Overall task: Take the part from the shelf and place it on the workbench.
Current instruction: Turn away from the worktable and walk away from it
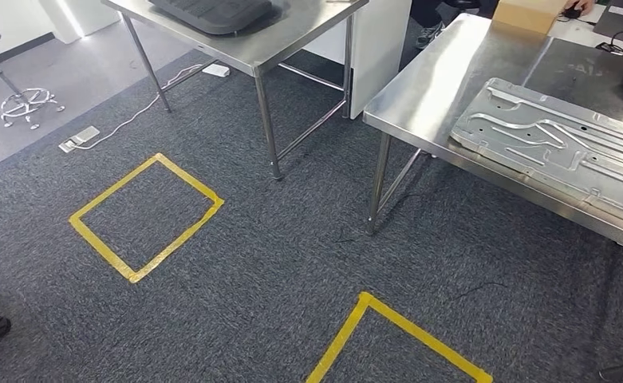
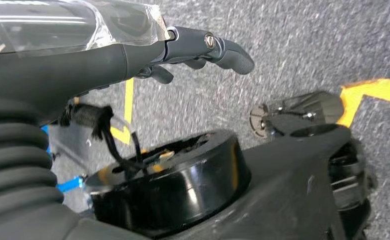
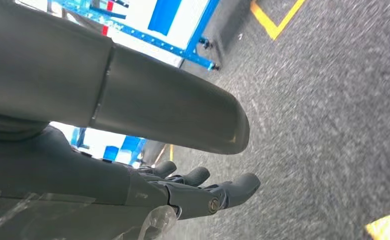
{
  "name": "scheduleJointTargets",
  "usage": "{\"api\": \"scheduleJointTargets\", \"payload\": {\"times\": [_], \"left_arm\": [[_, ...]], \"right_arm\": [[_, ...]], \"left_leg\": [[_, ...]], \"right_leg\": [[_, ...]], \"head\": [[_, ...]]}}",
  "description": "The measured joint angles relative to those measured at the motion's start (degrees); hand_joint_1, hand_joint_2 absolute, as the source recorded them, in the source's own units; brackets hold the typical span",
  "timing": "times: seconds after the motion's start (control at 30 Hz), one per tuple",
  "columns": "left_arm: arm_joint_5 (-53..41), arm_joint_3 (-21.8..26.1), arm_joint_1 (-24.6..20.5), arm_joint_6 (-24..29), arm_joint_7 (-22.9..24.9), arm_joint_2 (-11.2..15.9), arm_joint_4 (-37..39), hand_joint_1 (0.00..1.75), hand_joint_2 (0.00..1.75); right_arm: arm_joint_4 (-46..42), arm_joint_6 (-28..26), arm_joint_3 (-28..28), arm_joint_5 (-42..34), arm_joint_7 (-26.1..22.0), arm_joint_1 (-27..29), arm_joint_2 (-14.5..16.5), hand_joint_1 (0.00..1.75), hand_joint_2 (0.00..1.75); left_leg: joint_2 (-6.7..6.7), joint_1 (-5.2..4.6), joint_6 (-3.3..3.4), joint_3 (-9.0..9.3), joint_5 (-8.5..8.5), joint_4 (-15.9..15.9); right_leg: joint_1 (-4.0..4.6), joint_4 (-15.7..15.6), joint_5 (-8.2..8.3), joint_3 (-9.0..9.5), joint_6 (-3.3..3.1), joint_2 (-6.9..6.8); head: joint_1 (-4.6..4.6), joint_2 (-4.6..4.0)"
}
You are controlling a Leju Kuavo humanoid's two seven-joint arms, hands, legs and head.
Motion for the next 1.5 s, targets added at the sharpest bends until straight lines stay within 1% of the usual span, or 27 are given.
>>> {"api": "scheduleJointTargets", "payload": {"times": [0.1,0.17,0.2,0.23,0.3,0.37,0.4,0.47,0.53,0.57,0.6,0.67,0.7,0.73,0.77,0.83,0.9,0.97,1.03,1.1,1.17,1.2,1.23,1.27,1.33,1.4,1.5], "left_arm": [[0.01,-0.02,-0.09,-0.02,-0.04,0.07,0.07,0.0,0.0],[0.03,-0.02,-0.15,-0.01,-0.13,0.08,0.07,0.0,0.0],[0.04,-0.03,-0.09,-0.01,-0.17,0.09,0.07,0.0,0.0],[0.07,-0.03,-0.02,-0.01,-0.2,0.11,0.08,0.0,0.0],[0.08,-0.04,-0.02,-0.03,-0.22,0.22,0.09,0.0,0.0],[0.08,-0.04,-0.25,-0.21,-0.22,0.33,0.09,0.0,0.0],[0.08,-0.04,-0.33,-0.31,-0.23,0.38,0.1,0.0,0.0],[0.13,-0.04,-0.27,-0.43,-0.3,0.48,0.17,0.0,0.0],[0.24,-0.04,-0.12,-0.41,-0.43,0.57,0.23,0.0,0.0],[0.28,-0.04,-0.13,-0.39,-0.5,0.61,0.25,0.0,0.0],[0.32,-0.04,-0.21,-0.37,-0.58,0.64,0.26,0.0,0.0],[0.39,-0.04,-0.35,-0.34,-0.66,0.66,0.26,0.0,0.0],[0.42,-0.04,-0.34,-0.32,-0.67,0.66,0.26,0.0,0.0],[0.43,-0.04,-0.28,-0.29,-0.66,0.64,0.26,0.0,0.0],[0.44,-0.04,-0.22,-0.25,-0.66,0.63,0.26,0.0,0.0],[0.5,-0.04,-0.22,-0.11,-0.65,0.6,0.27,0.0,0.0],[0.61,-0.04,-0.31,0.0,-0.65,0.6,0.28,0.0,0.0],[0.74,-0.04,-0.16,0.07,-0.66,0.61,0.29,0.0,0.0],[0.85,-0.05,0.11,0.13,-0.67,0.63,0.32,0.0,0.0],[0.95,-0.06,0.04,0.18,-0.72,0.6,0.33,0.0,0.0],[1.05,-0.06,-0.12,0.21,-0.79,0.5,0.33,0.0,0.0],[1.09,-0.06,-0.09,0.23,-0.82,0.46,0.33,0.0,0.0],[1.11,-0.07,-0.02,0.24,-0.85,0.44,0.33,0.0,0.0],[1.14,-0.07,0.05,0.24,-0.9,0.42,0.33,0.0,0.0],[1.21,-0.08,-0.01,0.34,-1.09,0.42,0.33,0.0,0.0],[1.28,-0.08,-0.28,0.49,-1.3,0.42,0.33,0.0,0.0],[1.32,-0.08,-0.21,0.6,-1.42,0.37,0.33,0.0,0.0]], "right_arm": [[0.03,-0.07,0.14,-0.08,-0.04,0.22,-0.01,0.0,0.0],[0.05,-0.1,0.28,-0.13,-0.05,0.32,0.01,0.0,0.0],[0.06,-0.14,0.35,-0.15,-0.05,0.29,0.01,0.0,0.0],[0.06,-0.17,0.41,-0.16,-0.05,0.22,0.03,0.0,0.0],[0.06,-0.21,0.52,-0.2,-0.05,0.09,0.14,0.0,0.0],[0.05,-0.21,0.61,-0.33,-0.05,0.04,0.26,0.0,0.0],[0.05,-0.21,0.64,-0.42,-0.05,-0.01,0.3,0.0,0.0],[0.06,-0.23,0.68,-0.56,-0.05,-0.22,0.41,0.0,0.0],[0.06,-0.24,0.7,-0.58,-0.07,-0.31,0.51,0.0,0.0],[0.07,-0.25,0.72,-0.6,-0.1,-0.19,0.51,0.0,0.0],[0.09,-0.25,0.73,-0.61,-0.12,-0.1,0.51,0.0,0.0],[0.14,-0.27,0.74,-0.63,-0.14,0.08,0.51,0.0,0.0],[0.16,-0.27,0.75,-0.64,-0.12,0.07,0.51,0.0,0.0],[0.16,-0.28,0.75,-0.66,-0.13,0.07,0.49,0.0,0.0],[0.16,-0.28,0.76,-0.67,-0.14,0.06,0.46,0.0,0.0],[0.18,-0.3,0.78,-0.68,-0.21,0.23,0.41,0.0,0.0],[0.19,-0.3,0.8,-0.68,-0.37,0.3,0.38,0.0,0.0],[0.19,-0.29,0.81,-0.67,-0.51,0.03,0.38,0.0,0.0],[0.19,-0.28,0.83,-0.67,-0.57,-0.09,0.33,0.0,0.0],[0.19,-0.28,0.86,-0.67,-0.61,0.12,0.23,0.0,0.0],[0.19,-0.28,0.96,-0.67,-0.65,0.31,0.18,0.0,0.0],[0.2,-0.28,1.04,-0.68,-0.66,0.3,0.16,0.0,0.0],[0.2,-0.28,1.13,-0.68,-0.66,0.26,0.13,0.0,0.0],[0.2,-0.28,1.19,-0.68,-0.66,0.2,0.11,0.0,0.0],[0.19,-0.28,1.26,-0.67,-0.66,0.09,0.11,0.0,0.0],[0.19,-0.28,1.29,-0.67,-0.68,0.08,0.1,0.0,0.0],[0.19,-0.28,1.33,-0.67,-0.74,-0.2,0.06,0.0,0.0]], "left_leg": [[4.43,0.18,-0.94,-4.96,-4.89,10.02],[5.31,0.37,-1.32,-8.61,-7.01,16.92],[5.48,0.4,-1.32,-8.97,-6.55,17.38],[5.75,0.38,-1.18,-7.97,-5.02,15.2],[7.55,0.02,-0.42,-3.59,-1.06,6.41],[9.18,-0.61,0.28,-0.68,0.9,0.33],[9.38,-0.87,0.49,-0.36,0.96,-0.58],[8.23,-0.77,0.79,-0.26,1.17,-1.02],[7.08,-0.38,1.21,0.26,1.67,-1.84],[6.5,-0.17,1.42,0.51,1.85,-2.15],[5.9,-0.25,1.57,0.55,1.84,-2.22],[4.56,-0.28,1.75,0.6,1.75,-2.19],[3.81,-0.24,1.73,0.66,1.7,-2.16],[3.0,-0.15,1.62,0.79,1.62,-2.1],[2.18,-0.01,1.41,0.92,1.48,-1.96],[0.66,0.12,0.75,0.81,1.02,-1.3],[-0.52,0.09,0.14,0.31,0.7,-0.71],[-1.23,0.28,-0.22,0.0,0.65,-0.58],[0.95,0.28,-0.63,-0.84,-0.41,1.36],[4.23,0.2,-1.1,-4.0,-3.54,7.95],[5.26,0.34,-1.3,-8.2,-6.41,15.95],[5.4,0.36,-1.22,-9.25,-6.51,17.74],[5.52,0.33,-1.03,-9.19,-5.56,17.26],[5.78,0.2,-0.67,-7.92,-3.76,14.45],[8.03,-0.59,0.5,-3.77,-0.13,5.9],[9.87,-1.45,1.35,-1.42,1.25,0.82],[8.5,-1.54,1.52,-1.0,1.51,-0.42]], "right_leg": [[0.09,-0.1,-0.13,0.13,-0.8,-2.28],[0.22,-0.09,-0.35,0.22,-0.95,-3.82],[0.26,-0.09,-0.48,0.32,-0.95,-4.5],[0.29,-0.1,-0.62,0.5,-0.9,-5.13],[0.41,-0.12,-0.96,1.04,-0.7,-6.29],[0.63,-0.16,-1.36,1.48,-0.25,-7.3],[0.67,-0.23,-1.51,1.66,0.02,-7.79],[0.63,-0.46,-1.78,2.06,0.61,-8.33],[0.57,1.15,-3.11,1.61,1.11,-6.47],[0.55,3.82,-4.69,0.37,1.25,-4.92],[0.56,7.57,-6.55,-1.53,1.28,-3.61],[0.56,15.04,-9.24,-5.65,1.32,-2.65],[0.52,16.33,-8.97,-6.62,1.39,-2.59],[0.43,15.23,-7.47,-6.43,1.49,-2.47],[0.26,11.95,-5.14,-5.15,1.64,-2.06],[-0.32,4.25,-1.3,-2.0,1.87,0.35],[-0.47,1.03,-0.42,-0.76,1.55,1.86],[-0.17,0.96,-0.49,-0.68,0.78,0.82],[-0.09,0.87,-0.49,-0.43,0.06,-0.43],[0.04,0.82,-0.65,-0.18,-0.46,-1.86],[0.3,0.82,-0.93,0.0,-0.79,-3.44],[0.4,0.82,-1.09,0.13,-0.9,-4.13],[0.5,0.82,-1.24,0.32,-0.96,-4.75],[0.6,0.81,-1.41,0.56,-0.98,-5.33],[0.8,0.77,-1.81,1.14,-0.84,-6.49],[0.91,0.7,-2.19,1.54,-0.45,-7.55],[0.91,0.4,-2.72,2.27,0.29,-8.7]], "head": [[-0.21,-0.01],[-0.21,-0.01],[-0.21,-0.01],[-0.22,0.0],[-0.22,0.0],[-0.2,-0.01],[-0.2,-0.01],[-0.2,0.0],[-0.16,0.02],[-0.1,0.03],[-0.04,0.03],[0.02,0.04],[0.03,0.04],[0.02,0.04],[0.03,0.04],[0.05,0.04],[0.03,0.04],[-0.02,0.04],[-0.12,0.04],[-0.25,0.04],[-0.3,0.04],[-0.3,0.04],[-0.31,0.04],[-0.3,0.04],[-0.3,0.04],[-0.28,0.04],[-0.28,0.04]]}}
